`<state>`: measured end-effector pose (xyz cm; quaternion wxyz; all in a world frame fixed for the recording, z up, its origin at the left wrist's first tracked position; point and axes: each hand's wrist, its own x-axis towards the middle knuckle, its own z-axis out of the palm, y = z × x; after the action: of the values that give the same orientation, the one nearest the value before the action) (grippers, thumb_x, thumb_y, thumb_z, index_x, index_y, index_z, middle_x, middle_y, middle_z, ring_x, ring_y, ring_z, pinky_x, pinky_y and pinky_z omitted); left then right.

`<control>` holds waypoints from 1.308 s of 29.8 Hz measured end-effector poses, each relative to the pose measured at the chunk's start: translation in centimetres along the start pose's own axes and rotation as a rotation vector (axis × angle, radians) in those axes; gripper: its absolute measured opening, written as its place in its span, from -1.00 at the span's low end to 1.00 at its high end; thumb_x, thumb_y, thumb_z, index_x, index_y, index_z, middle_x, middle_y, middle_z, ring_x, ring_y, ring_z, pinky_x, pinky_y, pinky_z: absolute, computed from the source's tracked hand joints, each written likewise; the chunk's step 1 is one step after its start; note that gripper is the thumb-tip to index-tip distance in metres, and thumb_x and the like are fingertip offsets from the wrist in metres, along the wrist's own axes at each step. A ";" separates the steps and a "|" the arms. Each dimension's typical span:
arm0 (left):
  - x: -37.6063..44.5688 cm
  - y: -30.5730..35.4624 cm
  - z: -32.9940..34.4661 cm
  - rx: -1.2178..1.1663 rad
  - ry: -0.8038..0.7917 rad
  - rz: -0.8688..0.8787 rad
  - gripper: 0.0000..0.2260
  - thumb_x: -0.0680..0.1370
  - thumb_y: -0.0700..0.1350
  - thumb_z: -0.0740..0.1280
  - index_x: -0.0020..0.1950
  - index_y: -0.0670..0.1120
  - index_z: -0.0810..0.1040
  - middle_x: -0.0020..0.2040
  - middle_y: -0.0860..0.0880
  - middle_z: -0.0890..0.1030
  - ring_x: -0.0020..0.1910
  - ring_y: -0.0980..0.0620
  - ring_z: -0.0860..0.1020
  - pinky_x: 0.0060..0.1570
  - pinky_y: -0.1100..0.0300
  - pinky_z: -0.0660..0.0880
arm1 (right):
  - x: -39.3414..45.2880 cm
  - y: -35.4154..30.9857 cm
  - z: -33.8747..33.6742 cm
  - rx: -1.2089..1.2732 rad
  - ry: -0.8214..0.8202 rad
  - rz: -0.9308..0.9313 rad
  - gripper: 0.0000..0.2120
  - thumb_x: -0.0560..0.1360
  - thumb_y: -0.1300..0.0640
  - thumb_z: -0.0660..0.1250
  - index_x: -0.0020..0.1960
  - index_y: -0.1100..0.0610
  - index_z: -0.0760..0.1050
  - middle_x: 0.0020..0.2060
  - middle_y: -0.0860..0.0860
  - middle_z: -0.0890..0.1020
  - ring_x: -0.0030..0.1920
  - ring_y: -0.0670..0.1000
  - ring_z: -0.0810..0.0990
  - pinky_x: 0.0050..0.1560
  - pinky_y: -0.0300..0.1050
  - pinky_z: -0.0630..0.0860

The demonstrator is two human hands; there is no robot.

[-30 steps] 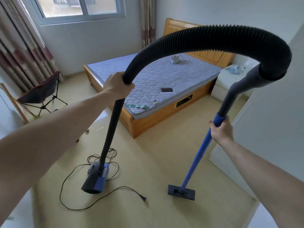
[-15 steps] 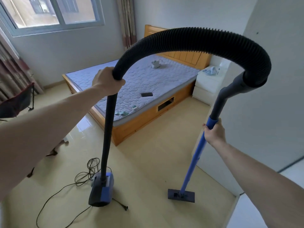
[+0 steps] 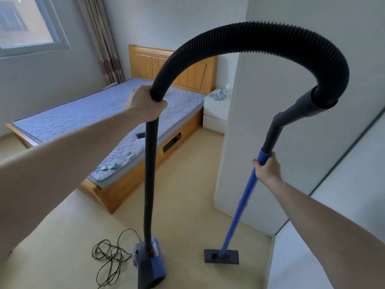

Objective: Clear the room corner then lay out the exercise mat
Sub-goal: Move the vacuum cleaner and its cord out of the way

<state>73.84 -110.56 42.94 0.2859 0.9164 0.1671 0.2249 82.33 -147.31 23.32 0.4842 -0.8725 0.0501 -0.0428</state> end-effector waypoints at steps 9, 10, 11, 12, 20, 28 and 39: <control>4.7 9.3 8.5 -0.062 -0.056 0.137 -0.82 0.40 -0.12 0.38 -0.32 -0.04 0.39 -0.36 -0.01 0.48 -0.36 -0.02 0.47 -0.35 0.12 0.44 | 5.3 3.0 -4.8 0.003 0.082 0.055 -0.64 0.58 0.16 0.40 0.30 0.17 0.35 -0.04 0.10 0.59 -0.15 0.17 0.61 -0.09 0.06 0.58; 5.1 10.2 9.5 -0.065 -0.055 0.135 -0.83 0.41 -0.12 0.37 -0.32 -0.05 0.40 -0.36 -0.01 0.48 -0.37 -0.02 0.47 -0.36 0.13 0.43 | 6.2 3.3 -5.2 0.003 0.083 0.051 -0.64 0.58 0.16 0.39 0.30 0.17 0.35 -0.04 0.10 0.59 -0.14 0.17 0.61 -0.06 0.08 0.60; 5.8 11.2 10.8 -0.079 -0.060 0.141 -0.84 0.41 -0.12 0.38 -0.30 -0.05 0.42 -0.36 0.00 0.49 -0.38 -0.01 0.47 -0.38 0.15 0.43 | 7.3 3.7 -5.8 -0.007 0.085 0.061 -0.64 0.58 0.17 0.39 0.30 0.17 0.34 -0.05 0.09 0.59 -0.14 0.17 0.61 -0.04 0.11 0.61; 6.7 12.9 12.7 -0.100 -0.069 0.141 -0.85 0.41 -0.11 0.38 -0.29 -0.05 0.44 -0.36 0.01 0.50 -0.39 0.00 0.47 -0.37 0.15 0.44 | 9.1 4.3 -7.0 -0.020 0.098 0.065 -0.64 0.58 0.17 0.39 0.30 0.16 0.34 -0.05 0.09 0.59 -0.14 0.17 0.61 -0.04 0.12 0.61; 9.2 19.6 18.9 -0.147 -0.090 0.193 -0.89 0.45 -0.11 0.39 -0.23 -0.03 0.48 -0.32 0.03 0.53 -0.35 0.03 0.52 -0.38 0.19 0.45 | 15.1 6.8 -11.2 -0.068 0.085 0.104 -0.68 0.61 0.16 0.31 0.25 0.13 0.23 -0.05 0.08 0.56 -0.14 0.12 0.62 -0.13 0.09 0.59; 12.4 25.4 24.0 -0.134 -0.150 0.269 -0.89 0.43 -0.06 0.40 -0.23 0.00 0.49 -0.33 0.06 0.53 -0.39 0.08 0.48 -0.44 0.21 0.34 | 19.1 10.2 -13.6 -0.079 0.033 0.165 -0.69 0.61 0.17 0.30 0.23 0.04 0.20 0.02 0.06 0.60 -0.07 0.07 0.63 -0.10 0.08 0.60; 16.3 31.6 29.9 -0.201 -0.237 0.356 -0.84 0.38 -0.06 0.38 -0.30 -0.01 0.40 -0.32 0.05 0.52 -0.32 -0.08 0.55 -0.31 0.11 0.51 | 23.5 12.3 -15.4 -0.114 0.088 0.263 -0.63 0.57 0.21 0.34 0.30 0.04 0.31 0.03 0.03 0.60 -0.07 0.06 0.63 -0.08 0.09 0.65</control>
<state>108.39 -141.62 45.04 0.3490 0.9184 -0.0553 0.1780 103.12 -169.77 21.63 0.4326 -0.8818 0.1873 -0.0142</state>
